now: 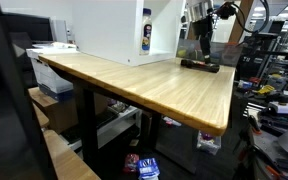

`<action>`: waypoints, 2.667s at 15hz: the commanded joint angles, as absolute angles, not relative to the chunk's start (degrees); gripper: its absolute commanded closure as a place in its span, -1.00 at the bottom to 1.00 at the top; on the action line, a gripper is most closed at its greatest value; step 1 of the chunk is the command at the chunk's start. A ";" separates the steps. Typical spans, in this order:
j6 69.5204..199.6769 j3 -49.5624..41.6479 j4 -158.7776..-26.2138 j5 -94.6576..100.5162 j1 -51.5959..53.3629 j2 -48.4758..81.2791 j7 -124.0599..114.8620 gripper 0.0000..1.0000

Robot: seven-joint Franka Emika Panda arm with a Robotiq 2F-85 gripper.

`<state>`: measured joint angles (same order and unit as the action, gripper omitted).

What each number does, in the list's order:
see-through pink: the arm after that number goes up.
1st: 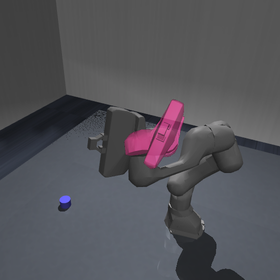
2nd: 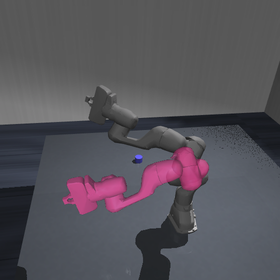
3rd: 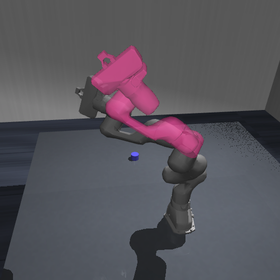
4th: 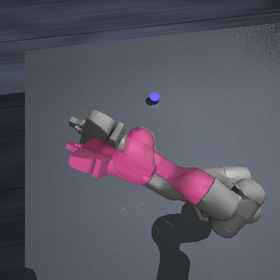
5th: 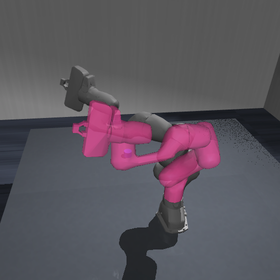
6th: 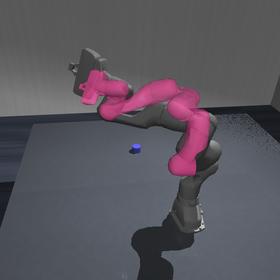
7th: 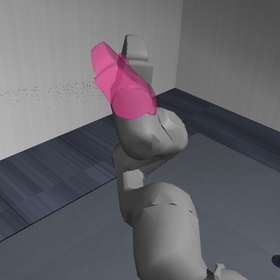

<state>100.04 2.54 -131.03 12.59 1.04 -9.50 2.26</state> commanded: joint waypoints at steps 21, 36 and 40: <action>111.44 0.32 -122.67 6.91 0.66 0.87 10.11 -1.00; 114.68 0.52 -122.05 5.90 0.76 1.41 8.95 0.71; 115.75 0.67 -122.93 6.16 0.91 -0.14 8.49 0.84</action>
<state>114.30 0.49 -122.23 7.08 0.99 1.39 7.67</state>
